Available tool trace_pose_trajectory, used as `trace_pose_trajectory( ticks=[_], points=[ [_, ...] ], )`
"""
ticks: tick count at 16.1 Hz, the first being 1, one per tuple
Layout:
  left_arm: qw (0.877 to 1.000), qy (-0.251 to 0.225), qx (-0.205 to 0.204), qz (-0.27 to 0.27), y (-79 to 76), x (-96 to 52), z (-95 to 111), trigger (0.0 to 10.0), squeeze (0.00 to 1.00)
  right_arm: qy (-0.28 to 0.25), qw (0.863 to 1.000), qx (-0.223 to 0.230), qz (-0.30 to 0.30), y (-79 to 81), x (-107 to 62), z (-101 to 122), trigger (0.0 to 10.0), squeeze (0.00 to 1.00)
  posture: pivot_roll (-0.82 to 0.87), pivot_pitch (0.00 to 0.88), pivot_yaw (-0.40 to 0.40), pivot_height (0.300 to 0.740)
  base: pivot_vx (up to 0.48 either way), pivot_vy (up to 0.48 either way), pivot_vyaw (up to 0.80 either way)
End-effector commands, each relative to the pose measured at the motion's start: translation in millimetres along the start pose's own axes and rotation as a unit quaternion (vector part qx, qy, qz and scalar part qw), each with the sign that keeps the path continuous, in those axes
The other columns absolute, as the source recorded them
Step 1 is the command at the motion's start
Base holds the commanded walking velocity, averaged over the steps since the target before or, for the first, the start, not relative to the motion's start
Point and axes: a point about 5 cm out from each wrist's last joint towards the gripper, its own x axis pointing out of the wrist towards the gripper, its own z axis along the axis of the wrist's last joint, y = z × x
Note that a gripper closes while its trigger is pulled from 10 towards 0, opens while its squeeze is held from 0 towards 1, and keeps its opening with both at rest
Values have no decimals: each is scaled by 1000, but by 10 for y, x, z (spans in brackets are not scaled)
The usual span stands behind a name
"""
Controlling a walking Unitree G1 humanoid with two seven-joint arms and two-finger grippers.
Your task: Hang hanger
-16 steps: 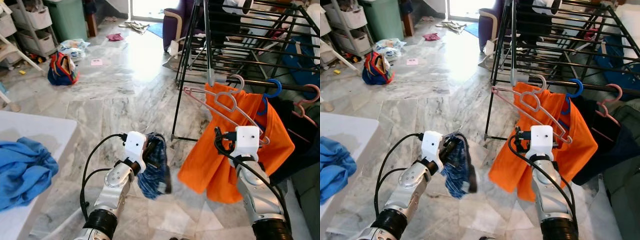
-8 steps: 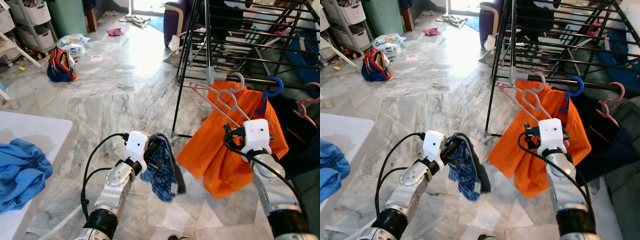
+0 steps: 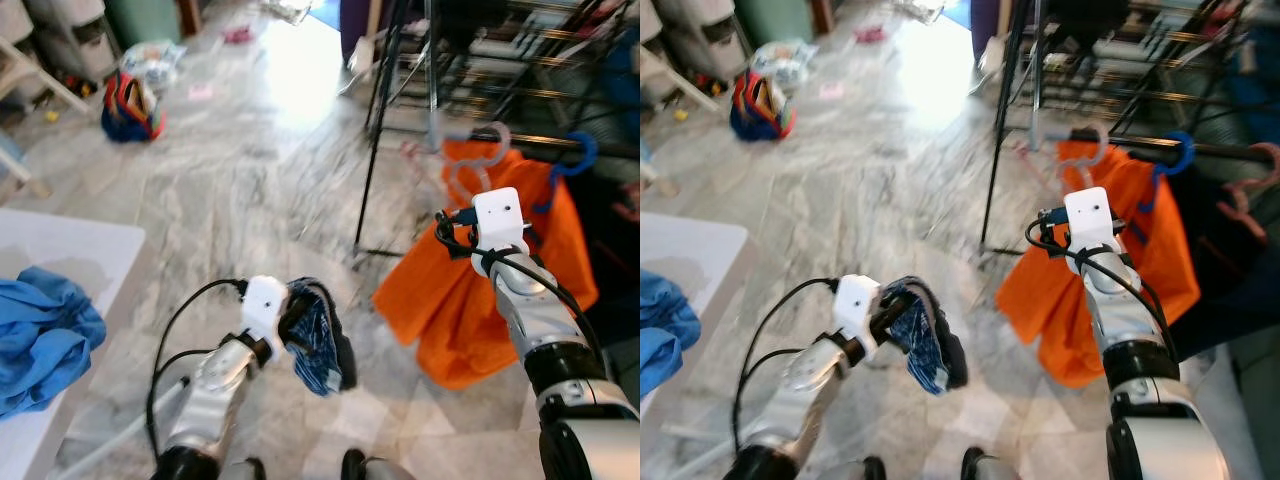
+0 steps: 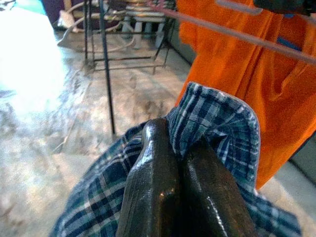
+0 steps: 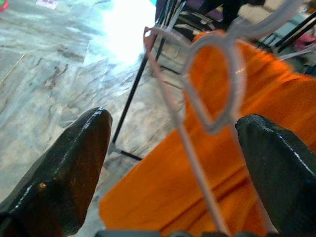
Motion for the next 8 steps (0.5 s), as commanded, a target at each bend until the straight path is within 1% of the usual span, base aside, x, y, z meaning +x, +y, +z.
trace_pose_trajectory(
  ticks=[1,2,3,5,6,8],
  points=[
    [1000,-4,-2,-4,2,-59,33,10000,0,2,1000,4,-15,-46,11,-18,10000,0,120,281,-29,740,0,0,0],
    [1000,-5,0,-2,12,-73,46,10000,0,-2,1000,4,-20,-53,17,1,10000,0,125,282,-29,740,0,0,0],
    [1000,-8,3,7,44,-117,92,10000,0,-19,1000,2,-24,-38,25,36,10000,0,146,279,-36,740,0,0,0],
    [1000,-11,1,25,101,-168,128,10000,0,-33,999,3,-27,8,-19,0,10000,0,136,260,-44,740,0,0,0],
    [999,-14,-11,46,164,-203,125,10000,0,-47,998,19,-38,74,-151,-88,10000,0,120,241,-46,740,0,0,0],
    [998,-19,-24,62,200,-207,109,10000,0,-57,996,33,-65,120,-323,-164,10000,0,83,217,-43,740,0,0,0]
  ],
)
